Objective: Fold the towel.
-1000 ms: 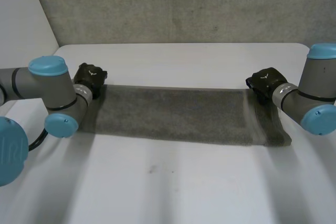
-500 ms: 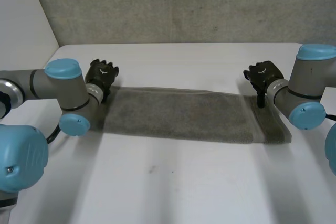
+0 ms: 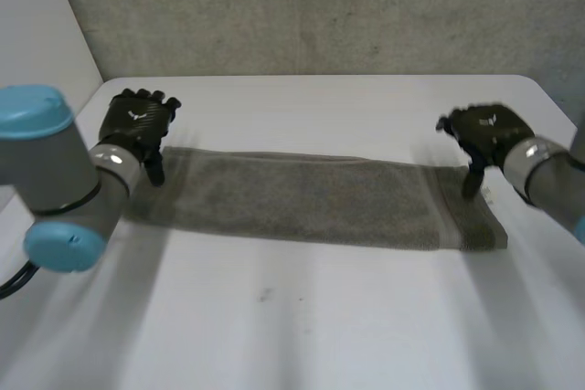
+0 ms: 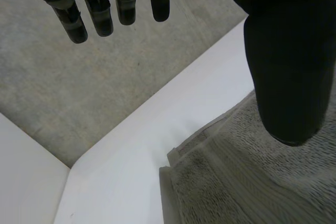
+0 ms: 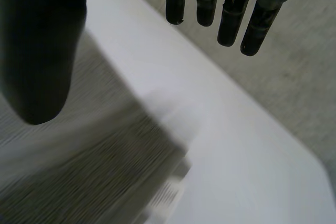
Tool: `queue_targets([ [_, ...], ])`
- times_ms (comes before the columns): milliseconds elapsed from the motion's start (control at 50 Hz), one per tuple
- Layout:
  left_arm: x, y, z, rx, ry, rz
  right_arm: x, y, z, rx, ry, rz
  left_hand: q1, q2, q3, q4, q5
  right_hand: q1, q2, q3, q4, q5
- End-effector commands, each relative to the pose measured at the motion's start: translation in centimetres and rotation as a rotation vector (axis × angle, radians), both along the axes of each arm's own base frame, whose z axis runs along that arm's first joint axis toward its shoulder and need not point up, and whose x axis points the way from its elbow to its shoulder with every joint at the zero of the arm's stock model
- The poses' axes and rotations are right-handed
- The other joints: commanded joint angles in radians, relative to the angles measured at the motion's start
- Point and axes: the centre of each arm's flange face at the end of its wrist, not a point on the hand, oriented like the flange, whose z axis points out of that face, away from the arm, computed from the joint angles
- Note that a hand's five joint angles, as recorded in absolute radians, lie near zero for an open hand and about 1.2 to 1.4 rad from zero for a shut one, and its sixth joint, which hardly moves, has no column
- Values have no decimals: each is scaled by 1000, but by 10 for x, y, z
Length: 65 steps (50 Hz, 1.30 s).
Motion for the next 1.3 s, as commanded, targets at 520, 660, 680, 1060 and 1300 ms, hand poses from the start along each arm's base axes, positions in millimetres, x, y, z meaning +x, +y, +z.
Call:
queue_targets([
  [520, 13, 33, -10, 65, 153, 0, -52, 22, -76, 105, 121, -47, 2, 10, 8, 8, -26, 1165, 1141, 1149, 1134, 1160],
  [660, 13, 33, -10, 65, 154, 2, -102, -9, -69, 37, 198, -146, 2, 9, 7, 7, -27, 1165, 1141, 1149, 1134, 1160],
  [680, 13, 33, -10, 65, 154, 2, -102, -9, -69, 37, 198, -147, 2, 9, 7, 7, -27, 1165, 1141, 1149, 1134, 1160],
  [1060, 20, 31, -11, 68, 152, 24, -88, -39, 1, -169, 310, -163, 2, 9, 7, 7, -27, 1165, 1141, 1149, 1134, 1160],
  [1300, 23, 29, -11, 68, 152, 33, 158, 66, 19, -328, 84, 408, 2, 9, 7, 7, -27, 1165, 1141, 1149, 1134, 1160],
])
